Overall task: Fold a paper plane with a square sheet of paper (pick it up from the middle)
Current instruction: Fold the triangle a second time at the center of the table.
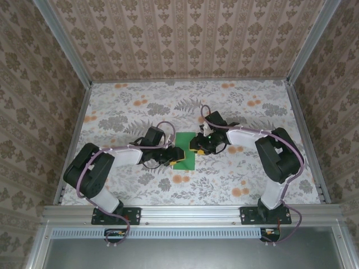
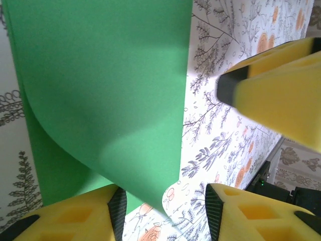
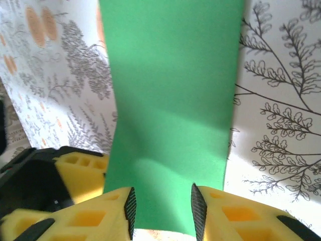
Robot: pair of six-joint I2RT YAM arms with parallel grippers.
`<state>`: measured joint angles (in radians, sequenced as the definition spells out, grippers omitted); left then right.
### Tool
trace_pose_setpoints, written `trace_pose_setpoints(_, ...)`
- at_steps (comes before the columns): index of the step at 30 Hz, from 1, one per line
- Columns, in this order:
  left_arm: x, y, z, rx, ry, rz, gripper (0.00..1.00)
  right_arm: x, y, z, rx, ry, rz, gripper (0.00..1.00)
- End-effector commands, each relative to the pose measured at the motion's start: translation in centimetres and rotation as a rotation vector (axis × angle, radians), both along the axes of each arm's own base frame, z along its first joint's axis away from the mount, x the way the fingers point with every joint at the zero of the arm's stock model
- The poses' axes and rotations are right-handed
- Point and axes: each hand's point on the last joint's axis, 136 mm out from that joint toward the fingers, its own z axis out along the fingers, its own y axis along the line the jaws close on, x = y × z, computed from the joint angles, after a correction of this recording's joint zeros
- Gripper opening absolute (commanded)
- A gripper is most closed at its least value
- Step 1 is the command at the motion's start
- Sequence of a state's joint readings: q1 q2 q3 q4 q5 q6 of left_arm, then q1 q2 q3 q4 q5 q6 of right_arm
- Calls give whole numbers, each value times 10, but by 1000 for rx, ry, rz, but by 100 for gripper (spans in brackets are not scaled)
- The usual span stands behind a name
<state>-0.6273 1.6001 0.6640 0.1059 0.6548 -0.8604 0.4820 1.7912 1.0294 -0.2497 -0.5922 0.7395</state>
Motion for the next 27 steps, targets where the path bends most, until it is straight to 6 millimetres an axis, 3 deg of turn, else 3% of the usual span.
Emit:
trace_pose_setpoints(1,8,-6,7,-13,-28,-2,46,-8,2,2,14,12,36,34)
trace_pose_setpoints(9,10,-7,9,-18,-30,-2,44,-6,10,-24,-29,60,49,26)
trace_pose_setpoints(18,19,-20,26,-85,-51,-7,44,-13,-1,-53,-144,115,57,24)
trace_pose_setpoints(27,14,-28,39,-132,-49,-33,43,-18,-13,-64,-216,136,46,23)
